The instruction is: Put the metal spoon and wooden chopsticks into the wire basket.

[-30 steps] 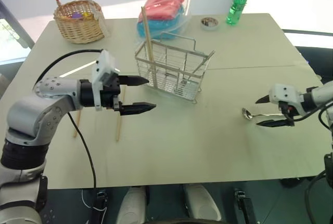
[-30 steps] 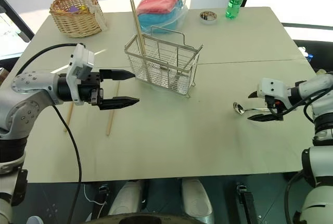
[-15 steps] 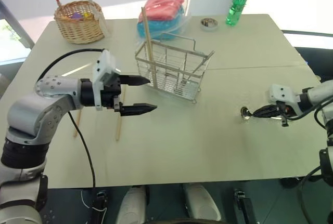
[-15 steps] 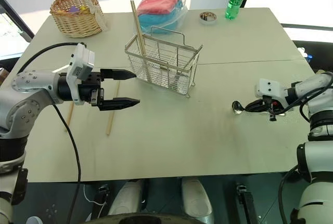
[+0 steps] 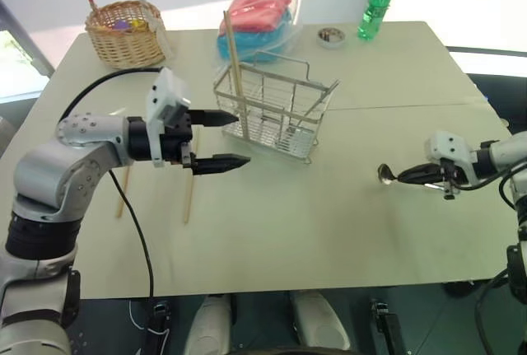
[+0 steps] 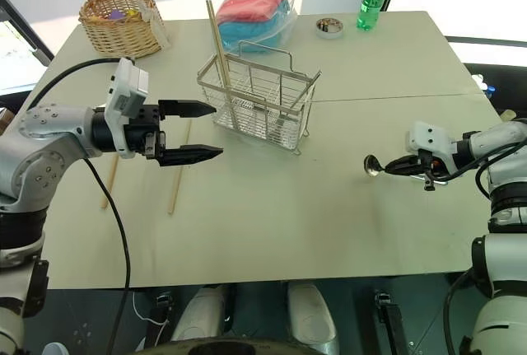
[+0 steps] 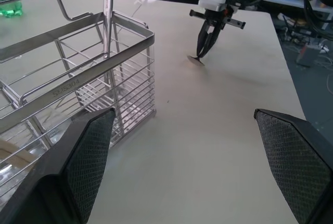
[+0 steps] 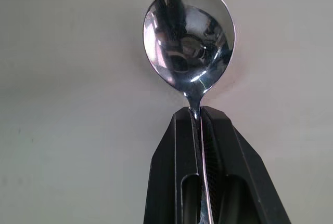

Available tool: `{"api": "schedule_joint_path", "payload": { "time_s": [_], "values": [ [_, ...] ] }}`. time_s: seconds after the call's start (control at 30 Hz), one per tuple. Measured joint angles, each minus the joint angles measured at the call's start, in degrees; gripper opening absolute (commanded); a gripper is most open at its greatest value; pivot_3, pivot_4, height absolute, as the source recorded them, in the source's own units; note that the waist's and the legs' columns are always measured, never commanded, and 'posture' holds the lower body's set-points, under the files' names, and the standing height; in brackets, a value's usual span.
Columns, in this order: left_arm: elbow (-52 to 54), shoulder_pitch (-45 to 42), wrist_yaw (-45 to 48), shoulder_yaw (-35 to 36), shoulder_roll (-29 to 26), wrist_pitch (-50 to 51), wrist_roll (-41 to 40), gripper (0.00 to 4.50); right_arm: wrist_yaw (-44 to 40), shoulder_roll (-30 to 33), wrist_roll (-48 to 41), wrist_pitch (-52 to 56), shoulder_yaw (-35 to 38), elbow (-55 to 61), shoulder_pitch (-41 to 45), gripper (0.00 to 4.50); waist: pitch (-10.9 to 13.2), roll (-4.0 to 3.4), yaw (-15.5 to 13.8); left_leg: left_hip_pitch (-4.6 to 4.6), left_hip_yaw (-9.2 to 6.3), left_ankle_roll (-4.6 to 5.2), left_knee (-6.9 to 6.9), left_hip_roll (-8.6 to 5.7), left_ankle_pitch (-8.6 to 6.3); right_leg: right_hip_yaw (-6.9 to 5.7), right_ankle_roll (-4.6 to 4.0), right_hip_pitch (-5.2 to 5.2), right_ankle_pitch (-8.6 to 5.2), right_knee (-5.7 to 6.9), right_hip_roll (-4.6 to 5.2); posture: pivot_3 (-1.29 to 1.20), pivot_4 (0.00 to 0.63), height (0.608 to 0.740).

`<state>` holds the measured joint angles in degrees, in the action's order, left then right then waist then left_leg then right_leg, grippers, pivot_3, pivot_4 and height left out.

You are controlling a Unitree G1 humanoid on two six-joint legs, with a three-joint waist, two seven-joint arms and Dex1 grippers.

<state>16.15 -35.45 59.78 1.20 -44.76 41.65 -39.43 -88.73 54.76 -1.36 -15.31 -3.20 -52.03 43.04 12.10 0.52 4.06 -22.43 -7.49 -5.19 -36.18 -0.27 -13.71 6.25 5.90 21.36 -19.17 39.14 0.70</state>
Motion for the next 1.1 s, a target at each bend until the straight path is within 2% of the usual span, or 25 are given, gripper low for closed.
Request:
{"api": "schedule_joint_path", "payload": {
  "time_s": [0.17, 0.23, 0.37, 0.53, 0.63, 0.8, 0.93, 1.1],
  "values": [
    [-0.74, -0.58, -0.55, 0.23, 1.04, -1.21, 0.35, 4.5, 1.63, 0.97, -15.98, 22.82, 9.57, 30.32, -10.82, 0.04, 0.02, -0.05, -0.29, -0.1, -0.1, 0.0, 0.03, 0.02, 0.0, -0.03, 0.0, 0.05, -0.01, -0.01, 0.03, 0.0, 0.15, 0.74],
    [-1.23, -0.63, -0.87, 0.23, 1.42, -1.8, 0.68, 4.5, 4.01, 1.16, -20.58, 30.17, 12.38, 37.9, -11.86, 0.04, 0.02, -0.05, -0.25, -0.1, -0.09, 0.0, -0.02, -0.01, 0.0, -0.03, 0.01, 0.03, 0.0, -0.01, 0.03, 0.0, 0.15, 0.74],
    [-2.5, -1.3, -1.11, 0.2, 2.19, -2.71, 1.47, 4.5, 14.13, -1.11, -32.25, 47.09, 18.17, 47.97, -6.91, 0.04, 0.02, -0.05, -0.09, -0.05, -0.07, -0.02, -0.04, -0.01, 0.02, -0.03, 0.0, 0.02, 0.01, 0.01, -0.01, 0.0, 0.15, 0.74],
    [-3.7, -2.78, -1.3, 0.15, 3.0, -3.58, 2.01, 4.5, 24.3, -5.32, -40.67, 56.75, 20.71, 51.87, 0.82, 0.04, 0.02, -0.04, -0.22, -0.09, -0.09, -0.02, 0.02, -0.02, 0.02, -0.07, 0.0, 0.03, 0.0, -0.04, 0.02, 0.0, 0.15, 0.74],
    [-3.76, -2.8, -1.42, 0.15, 3.11, -3.65, 2.25, 4.5, 26.01, -5.73, -40.59, 56.68, 20.47, 51.96, 0.27, 0.04, 0.02, -0.04, -0.62, -0.29, -0.1, 0.02, 0.04, -0.02, -0.01, -0.08, 0.01, 0.18, 0.0, -0.08, 0.04, 0.0, 0.15, 0.74],
    [-3.63, -2.5, -1.46, 0.34, 3.01, -3.53, 2.22, 4.5, 21.08, -1.29, -30.26, 44.41, 14.44, 52.67, -11.36, 0.04, 0.01, -0.04, -1.61, -1.1, -0.09, 0.03, -0.11, -0.02, 0.0, -0.1, 0.02, 1.06, 0.0, 0.07, 0.07, 0.0, 0.15, 0.74],
    [-3.51, -1.9, -1.06, 0.54, 1.53, -3.2, 2.12, 4.5, 15.01, 2.13, -22.53, 32.77, 10.05, 52.61, -19.61, 0.04, 0.02, -0.04, -1.5, -1.09, -0.04, 0.03, -0.08, -0.03, 0.0, -0.09, 0.02, 1.07, 0.0, 0.07, 0.07, 0.0, 0.15, 0.74],
    [-2.23, -0.88, 0.33, 0.56, 0.54, -3.04, 1.4, 4.5, 12.59, 0.96, -19.15, 26.71, 6.96, 50.61, -20.12, 0.04, 0.02, -0.04, -0.78, -0.9, -0.03, -0.05, -0.12, 0.02, 0.07, -0.08, -0.03, 0.95, 0.03, 0.23, -0.03, 0.0, 0.15, 0.74]
  ]
}}
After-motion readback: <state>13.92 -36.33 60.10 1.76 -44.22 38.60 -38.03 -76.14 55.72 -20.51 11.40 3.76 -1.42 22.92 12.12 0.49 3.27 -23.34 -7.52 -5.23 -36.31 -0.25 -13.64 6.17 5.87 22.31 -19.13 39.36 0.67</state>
